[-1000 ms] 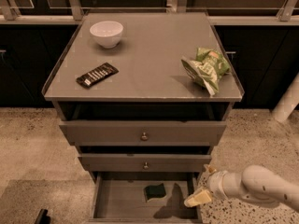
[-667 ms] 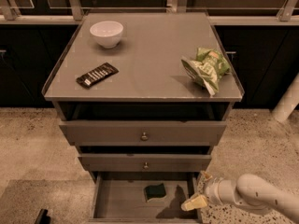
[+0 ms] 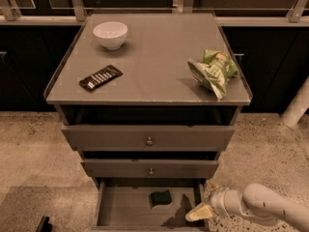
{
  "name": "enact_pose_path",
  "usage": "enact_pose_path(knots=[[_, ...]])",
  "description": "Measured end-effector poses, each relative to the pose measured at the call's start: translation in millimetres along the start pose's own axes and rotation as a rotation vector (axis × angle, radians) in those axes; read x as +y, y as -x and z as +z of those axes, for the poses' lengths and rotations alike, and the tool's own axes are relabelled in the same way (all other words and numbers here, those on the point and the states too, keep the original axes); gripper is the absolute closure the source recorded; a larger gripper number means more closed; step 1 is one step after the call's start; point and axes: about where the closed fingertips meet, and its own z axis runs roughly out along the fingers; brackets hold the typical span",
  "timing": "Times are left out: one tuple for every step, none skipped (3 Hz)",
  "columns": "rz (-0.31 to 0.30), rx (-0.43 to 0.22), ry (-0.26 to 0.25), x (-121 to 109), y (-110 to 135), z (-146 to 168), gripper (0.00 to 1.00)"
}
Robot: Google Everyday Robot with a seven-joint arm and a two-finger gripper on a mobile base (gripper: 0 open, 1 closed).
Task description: Pick sponge from bottom drawer and place on counter
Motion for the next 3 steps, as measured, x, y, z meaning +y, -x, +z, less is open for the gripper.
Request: enact_pose_path(knots=[[0.087,-0.031,0.034,-8.1,-26.1,19.1,0.00],[0.150,-0.062,0.107,-16.7,-55.8,79.3,0.00],[0.192,-0.080,0.165,-17.1,-78.3,133.3,0.00]])
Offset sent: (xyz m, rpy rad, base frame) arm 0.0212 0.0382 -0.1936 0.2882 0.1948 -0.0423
